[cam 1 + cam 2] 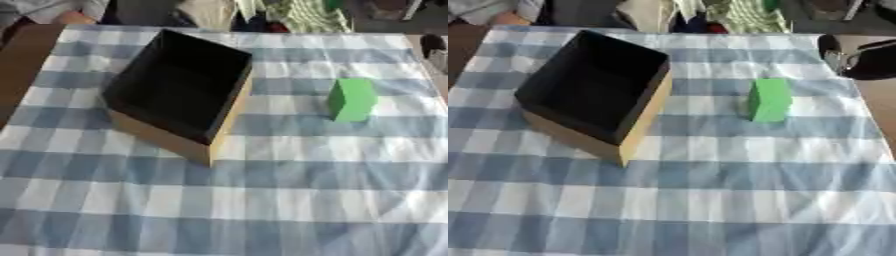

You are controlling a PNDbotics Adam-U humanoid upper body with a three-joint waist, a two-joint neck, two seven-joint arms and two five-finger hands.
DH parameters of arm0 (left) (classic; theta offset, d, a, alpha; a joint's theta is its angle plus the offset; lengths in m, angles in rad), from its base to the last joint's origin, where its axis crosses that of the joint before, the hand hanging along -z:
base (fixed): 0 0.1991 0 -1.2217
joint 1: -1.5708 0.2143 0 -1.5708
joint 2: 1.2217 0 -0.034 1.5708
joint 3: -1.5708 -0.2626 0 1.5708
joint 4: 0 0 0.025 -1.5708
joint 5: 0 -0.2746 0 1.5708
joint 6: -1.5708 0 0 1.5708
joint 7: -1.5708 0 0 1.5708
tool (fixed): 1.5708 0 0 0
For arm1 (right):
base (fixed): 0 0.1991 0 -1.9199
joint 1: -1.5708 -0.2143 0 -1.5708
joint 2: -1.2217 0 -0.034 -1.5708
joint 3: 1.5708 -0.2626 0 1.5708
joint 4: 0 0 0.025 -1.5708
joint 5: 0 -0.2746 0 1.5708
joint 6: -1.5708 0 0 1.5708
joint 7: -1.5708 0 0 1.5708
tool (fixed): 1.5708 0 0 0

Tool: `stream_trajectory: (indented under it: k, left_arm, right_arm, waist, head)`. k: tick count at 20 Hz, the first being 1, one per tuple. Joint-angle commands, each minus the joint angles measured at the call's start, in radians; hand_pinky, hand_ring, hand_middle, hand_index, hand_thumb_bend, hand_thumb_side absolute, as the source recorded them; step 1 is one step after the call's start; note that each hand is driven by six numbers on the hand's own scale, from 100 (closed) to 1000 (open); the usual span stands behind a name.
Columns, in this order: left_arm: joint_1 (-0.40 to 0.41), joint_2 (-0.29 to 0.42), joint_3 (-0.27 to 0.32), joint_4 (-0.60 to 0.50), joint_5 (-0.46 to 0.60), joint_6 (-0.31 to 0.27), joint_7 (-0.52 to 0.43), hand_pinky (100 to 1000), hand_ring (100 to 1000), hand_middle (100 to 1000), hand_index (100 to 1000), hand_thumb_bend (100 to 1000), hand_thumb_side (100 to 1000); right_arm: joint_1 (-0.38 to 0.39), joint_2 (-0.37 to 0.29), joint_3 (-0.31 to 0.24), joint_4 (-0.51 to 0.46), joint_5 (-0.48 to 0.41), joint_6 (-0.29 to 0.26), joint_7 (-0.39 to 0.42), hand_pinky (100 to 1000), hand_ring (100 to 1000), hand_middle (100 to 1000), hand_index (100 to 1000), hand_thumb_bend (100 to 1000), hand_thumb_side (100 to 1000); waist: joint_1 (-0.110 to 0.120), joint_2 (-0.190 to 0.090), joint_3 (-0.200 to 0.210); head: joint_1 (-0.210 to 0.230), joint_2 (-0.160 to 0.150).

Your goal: Pick up objects on the table and place them in the box.

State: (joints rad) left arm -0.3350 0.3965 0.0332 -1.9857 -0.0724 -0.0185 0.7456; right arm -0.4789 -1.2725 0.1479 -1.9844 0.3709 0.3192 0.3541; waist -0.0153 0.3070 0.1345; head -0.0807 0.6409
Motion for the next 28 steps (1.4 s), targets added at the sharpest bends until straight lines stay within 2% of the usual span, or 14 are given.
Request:
stream_trajectory:
  k: [1, 5, 8, 10, 13, 17, 22, 28]
  left_arm:
    - [-0.010, 0.031, -0.001, -0.014, -0.004, 0.000, -0.005, 651, 718, 610, 759, 237, 454]
    - [-0.012, 0.031, -0.003, -0.014, -0.003, 0.000, -0.007, 651, 718, 610, 759, 235, 454]
    - [-0.013, 0.030, -0.003, -0.014, -0.003, 0.000, -0.007, 651, 718, 610, 759, 232, 454]
    - [-0.014, 0.029, -0.003, -0.014, -0.003, 0.001, -0.008, 651, 719, 610, 758, 226, 453]
    - [-0.015, 0.028, -0.004, -0.014, -0.003, 0.002, -0.008, 650, 719, 610, 758, 222, 450]
    - [-0.016, 0.027, -0.004, -0.014, -0.004, 0.002, -0.009, 650, 719, 609, 758, 213, 447]
    - [-0.016, 0.025, -0.004, -0.014, -0.004, 0.004, -0.009, 649, 720, 609, 757, 204, 445]
    - [-0.017, 0.023, -0.004, -0.014, -0.004, 0.005, -0.010, 649, 720, 608, 756, 201, 445]
  right_arm:
    - [-0.021, -0.050, 0.007, 0.005, 0.032, -0.036, 0.079, 956, 961, 881, 954, 100, 350]
    - [-0.039, -0.043, 0.025, 0.006, 0.052, -0.083, 0.177, 966, 969, 889, 971, 349, 255]
    - [-0.052, -0.036, 0.036, 0.008, 0.060, -0.085, 0.232, 984, 982, 898, 993, 425, 220]
    - [-0.062, -0.033, 0.046, 0.010, 0.066, -0.074, 0.266, 1000, 992, 907, 1000, 465, 165]
    - [-0.082, -0.023, 0.066, 0.017, 0.068, -0.041, 0.314, 1000, 995, 911, 1000, 486, 100]
    - [-0.121, -0.003, 0.097, 0.030, 0.065, 0.021, 0.359, 1000, 985, 897, 1000, 483, 100]
    - [-0.164, 0.022, 0.129, 0.055, 0.055, 0.070, 0.370, 1000, 975, 887, 1000, 475, 100]
    - [-0.228, 0.069, 0.171, 0.114, 0.034, 0.116, 0.381, 982, 972, 888, 1000, 407, 100]
  waist:
    - [-0.002, -0.022, 0.001]
    - [-0.001, -0.021, 0.002]
    - [0.000, -0.019, 0.004]
    - [0.001, -0.019, 0.005]
    - [0.002, -0.017, 0.008]
    - [0.003, -0.016, 0.013]
    - [0.004, -0.011, 0.017]
    - [0.006, -0.005, 0.023]
  head:
    - [-0.004, 0.004]
    - [-0.008, 0.000]
    - [-0.010, -0.003]
    - [-0.012, -0.005]
    - [-0.016, -0.007]
    - [-0.022, -0.009]
    - [-0.027, -0.010]
    - [-0.033, -0.011]
